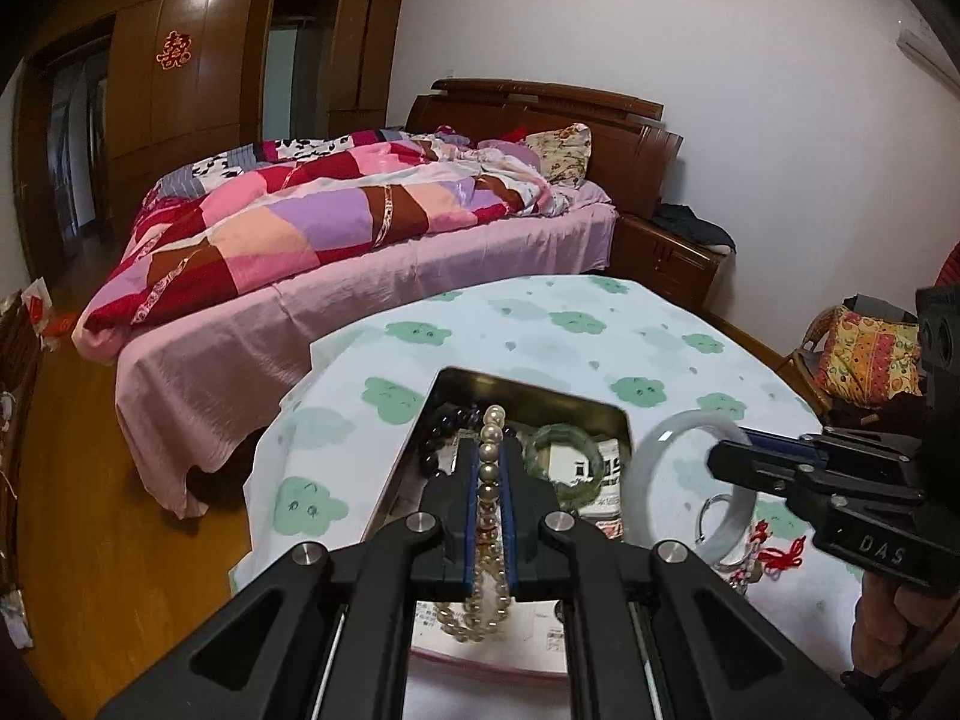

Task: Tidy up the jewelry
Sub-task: 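Carry the pearl necklace and white bangle over the tin with both grippers, then open both grippers to drop the pearl necklace and white bangle into the tin, then grasp the red string knot with coin charm with the right gripper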

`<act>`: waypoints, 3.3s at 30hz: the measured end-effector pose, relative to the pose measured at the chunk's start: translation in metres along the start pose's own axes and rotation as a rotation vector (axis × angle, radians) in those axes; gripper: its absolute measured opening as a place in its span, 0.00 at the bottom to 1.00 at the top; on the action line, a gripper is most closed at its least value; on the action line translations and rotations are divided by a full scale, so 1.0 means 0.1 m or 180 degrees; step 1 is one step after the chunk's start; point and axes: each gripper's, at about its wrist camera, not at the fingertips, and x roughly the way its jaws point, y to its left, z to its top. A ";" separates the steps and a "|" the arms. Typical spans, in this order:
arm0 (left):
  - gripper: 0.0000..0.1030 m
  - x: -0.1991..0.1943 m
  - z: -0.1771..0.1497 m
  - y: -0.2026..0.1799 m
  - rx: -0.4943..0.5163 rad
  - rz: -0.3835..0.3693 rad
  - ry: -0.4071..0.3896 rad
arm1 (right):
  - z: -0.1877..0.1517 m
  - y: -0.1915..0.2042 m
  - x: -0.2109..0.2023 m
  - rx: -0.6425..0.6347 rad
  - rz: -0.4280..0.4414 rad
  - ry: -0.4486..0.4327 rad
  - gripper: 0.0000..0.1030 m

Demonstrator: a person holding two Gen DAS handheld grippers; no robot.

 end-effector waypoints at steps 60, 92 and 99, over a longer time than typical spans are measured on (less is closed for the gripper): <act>0.06 0.52 -0.34 0.08 0.0021 0.0148 0.0459 | -0.29 0.38 0.60 -0.0367 -0.0112 0.0460 0.16; 0.61 0.26 -0.22 -0.01 -0.0063 0.0216 0.0150 | -0.29 -0.06 0.04 -0.0052 -0.0250 0.0094 0.52; 0.61 0.18 -0.26 -0.38 0.0146 0.0086 0.0114 | -0.56 -0.60 -0.49 0.0199 -0.0711 0.0024 0.53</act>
